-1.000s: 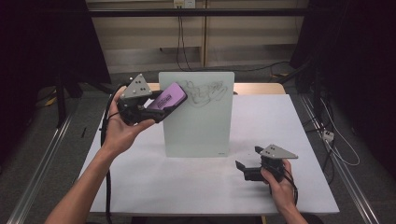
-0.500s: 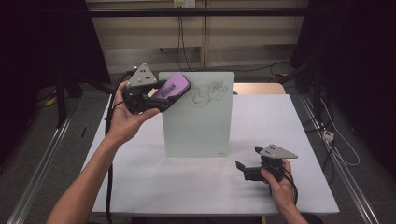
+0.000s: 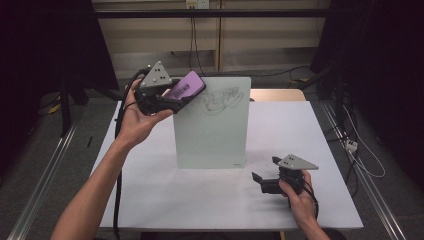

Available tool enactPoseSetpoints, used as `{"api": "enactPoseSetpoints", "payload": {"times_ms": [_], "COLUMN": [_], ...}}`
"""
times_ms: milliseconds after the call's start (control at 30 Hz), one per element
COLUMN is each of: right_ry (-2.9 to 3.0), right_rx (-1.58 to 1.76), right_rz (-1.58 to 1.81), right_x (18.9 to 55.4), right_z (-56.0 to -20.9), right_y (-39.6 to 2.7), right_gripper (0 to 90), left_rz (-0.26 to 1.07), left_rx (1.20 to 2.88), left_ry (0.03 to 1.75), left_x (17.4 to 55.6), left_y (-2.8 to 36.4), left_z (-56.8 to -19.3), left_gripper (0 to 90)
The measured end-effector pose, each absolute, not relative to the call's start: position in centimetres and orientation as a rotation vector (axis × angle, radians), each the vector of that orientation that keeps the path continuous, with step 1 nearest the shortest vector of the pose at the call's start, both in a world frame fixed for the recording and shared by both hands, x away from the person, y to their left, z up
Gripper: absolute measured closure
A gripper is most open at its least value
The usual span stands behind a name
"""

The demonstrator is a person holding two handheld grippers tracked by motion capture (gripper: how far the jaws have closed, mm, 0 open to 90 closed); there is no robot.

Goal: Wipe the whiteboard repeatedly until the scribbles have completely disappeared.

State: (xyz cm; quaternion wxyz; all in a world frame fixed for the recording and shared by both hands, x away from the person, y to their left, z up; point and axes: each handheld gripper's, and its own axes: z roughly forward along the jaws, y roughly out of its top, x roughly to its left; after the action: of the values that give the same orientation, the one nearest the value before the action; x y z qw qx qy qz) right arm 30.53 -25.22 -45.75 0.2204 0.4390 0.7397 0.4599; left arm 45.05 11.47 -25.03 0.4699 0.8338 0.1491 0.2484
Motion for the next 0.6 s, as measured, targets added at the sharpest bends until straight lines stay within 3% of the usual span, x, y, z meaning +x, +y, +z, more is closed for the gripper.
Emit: {"api": "enactPoseSetpoints", "payload": {"times_ms": [600], "right_ry": [2.046], "right_rx": [1.21], "right_rz": [1.269], "right_x": [30.49], "right_z": [-45.72], "right_y": [-25.15], "right_gripper": [5.3], "left_rz": [0.728], "left_rx": [2.089], "left_ry": [0.324], "left_x": [44.62], "left_y": [10.52], "left_z": [-25.56], "left_gripper": [41.2]}}
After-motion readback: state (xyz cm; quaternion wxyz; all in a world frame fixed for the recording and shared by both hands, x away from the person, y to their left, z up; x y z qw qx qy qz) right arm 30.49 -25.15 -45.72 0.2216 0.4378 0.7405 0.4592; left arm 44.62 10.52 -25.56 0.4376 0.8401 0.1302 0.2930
